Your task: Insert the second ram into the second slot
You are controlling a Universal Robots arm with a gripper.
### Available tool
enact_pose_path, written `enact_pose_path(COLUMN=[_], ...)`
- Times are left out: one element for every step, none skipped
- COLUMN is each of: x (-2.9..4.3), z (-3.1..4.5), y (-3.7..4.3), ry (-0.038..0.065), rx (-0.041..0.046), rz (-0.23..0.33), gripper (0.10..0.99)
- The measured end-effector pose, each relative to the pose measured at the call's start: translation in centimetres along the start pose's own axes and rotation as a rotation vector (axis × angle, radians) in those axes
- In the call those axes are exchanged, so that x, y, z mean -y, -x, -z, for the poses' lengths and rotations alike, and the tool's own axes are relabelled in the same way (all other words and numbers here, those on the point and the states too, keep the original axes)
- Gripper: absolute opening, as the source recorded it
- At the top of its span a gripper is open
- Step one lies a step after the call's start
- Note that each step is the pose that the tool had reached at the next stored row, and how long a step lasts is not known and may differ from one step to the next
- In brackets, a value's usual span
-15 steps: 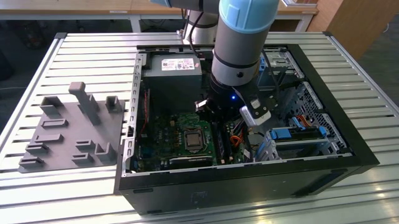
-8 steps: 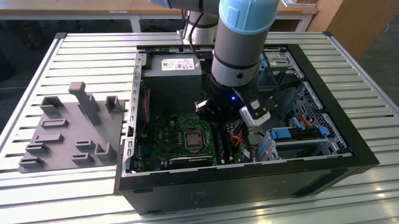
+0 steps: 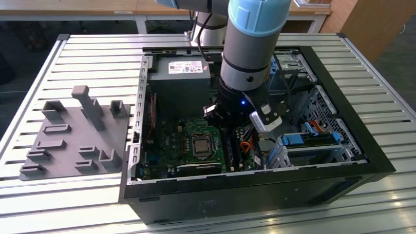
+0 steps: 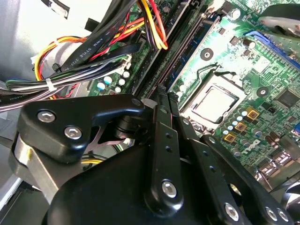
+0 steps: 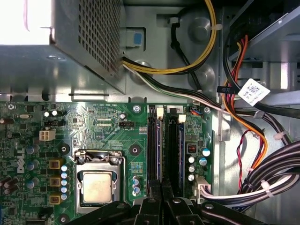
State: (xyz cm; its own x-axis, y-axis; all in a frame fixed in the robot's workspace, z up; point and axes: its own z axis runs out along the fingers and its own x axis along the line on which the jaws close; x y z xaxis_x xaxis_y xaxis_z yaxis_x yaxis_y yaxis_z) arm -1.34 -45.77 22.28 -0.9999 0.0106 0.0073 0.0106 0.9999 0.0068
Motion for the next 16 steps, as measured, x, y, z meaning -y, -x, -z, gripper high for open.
enact_pose_path(x=[0.0, 0.0, 0.0, 0.01, 0.01, 0.01, 0.02, 0.02, 0.02, 0.03, 0.03, 0.03, 0.04, 0.04, 0.04, 0.04], z=[0.03, 0.06, 0.07, 0.07, 0.07, 0.08, 0.08, 0.08, 0.08, 0.08, 0.08, 0.07, 0.07, 0.05, 0.01, -0.02], y=[0.0, 0.0, 0.0, 0.0, 0.0, 0.0, 0.0, 0.0, 0.0, 0.0, 0.0, 0.0, 0.0, 0.0, 0.0, 0.01], ry=[0.0, 0.0, 0.0, 0.0, 0.0, 0.0, 0.0, 0.0, 0.0, 0.0, 0.0, 0.0, 0.0, 0.0, 0.0, 0.0], rx=[0.0, -0.0001, 0.0, 0.0001, 0.0, 0.0, 0.0, 0.0, 0.0, 0.0, 0.0, 0.0, 0.0, 0.0, 0.0001, 0.0001], rz=[-0.002, -0.002, -0.002, -0.003, -0.003, -0.003, -0.003, -0.004, -0.005, -0.006, -0.007, -0.008, -0.009, -0.01, -0.011, -0.012], gripper=[0.125, 0.125, 0.125, 0.125, 0.125, 0.125, 0.125, 0.125, 0.125, 0.125, 0.125, 0.125, 0.125, 0.125, 0.125, 0.125])
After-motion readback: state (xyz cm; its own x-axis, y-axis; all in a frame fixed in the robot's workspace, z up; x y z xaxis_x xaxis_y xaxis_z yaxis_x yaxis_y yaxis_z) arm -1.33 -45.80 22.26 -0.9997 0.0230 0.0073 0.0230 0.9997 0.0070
